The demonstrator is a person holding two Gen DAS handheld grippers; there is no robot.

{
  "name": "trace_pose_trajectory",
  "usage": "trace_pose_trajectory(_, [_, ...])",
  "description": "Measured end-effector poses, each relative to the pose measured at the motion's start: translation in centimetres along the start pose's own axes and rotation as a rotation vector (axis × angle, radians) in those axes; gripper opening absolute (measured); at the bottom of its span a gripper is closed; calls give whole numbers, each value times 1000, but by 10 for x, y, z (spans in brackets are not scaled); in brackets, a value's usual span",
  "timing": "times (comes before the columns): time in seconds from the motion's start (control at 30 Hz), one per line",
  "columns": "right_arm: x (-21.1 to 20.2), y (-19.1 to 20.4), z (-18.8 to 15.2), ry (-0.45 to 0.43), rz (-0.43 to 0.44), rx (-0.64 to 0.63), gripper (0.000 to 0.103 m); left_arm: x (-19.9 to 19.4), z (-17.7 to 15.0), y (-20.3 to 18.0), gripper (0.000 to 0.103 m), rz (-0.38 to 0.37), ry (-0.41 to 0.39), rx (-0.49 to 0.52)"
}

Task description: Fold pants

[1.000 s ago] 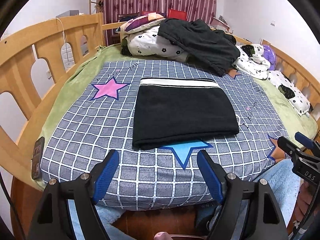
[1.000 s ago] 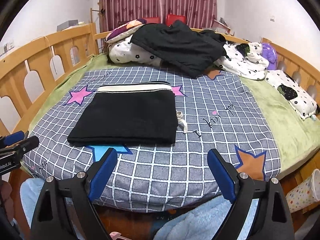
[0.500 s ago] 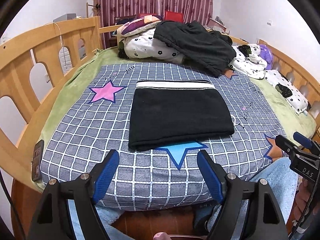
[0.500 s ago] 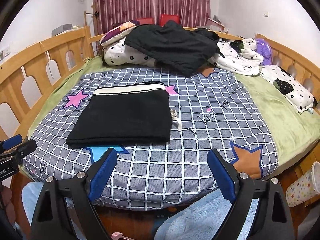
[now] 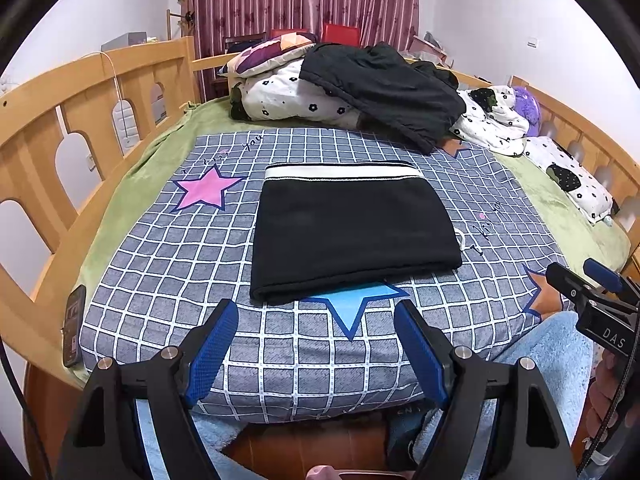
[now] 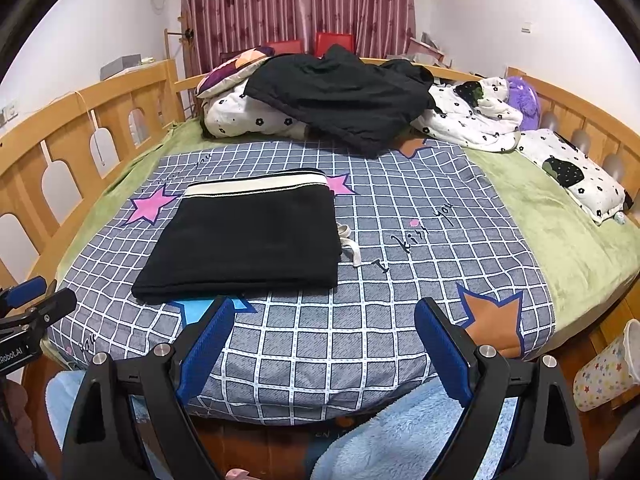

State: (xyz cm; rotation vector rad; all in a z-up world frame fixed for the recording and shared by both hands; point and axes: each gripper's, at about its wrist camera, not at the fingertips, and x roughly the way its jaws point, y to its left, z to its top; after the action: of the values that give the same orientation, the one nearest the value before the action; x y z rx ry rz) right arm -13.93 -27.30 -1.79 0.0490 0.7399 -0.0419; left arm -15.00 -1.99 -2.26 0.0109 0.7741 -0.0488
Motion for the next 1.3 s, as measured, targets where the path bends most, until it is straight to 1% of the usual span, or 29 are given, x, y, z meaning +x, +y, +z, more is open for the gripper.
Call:
trace_pose_trajectory(0.5, [-1,-1,3,-5,-14,4,90,0,0,3,79,17,-1,4])
trace_pose_trajectory(0.97, [1,4,8,-2,-9,1,90,2,4,8,79,11,-2,-10])
trace_pose_trajectory(1.3, [0,6,9,-13,-17,-2,90,0,7,6,79,10,-10,6])
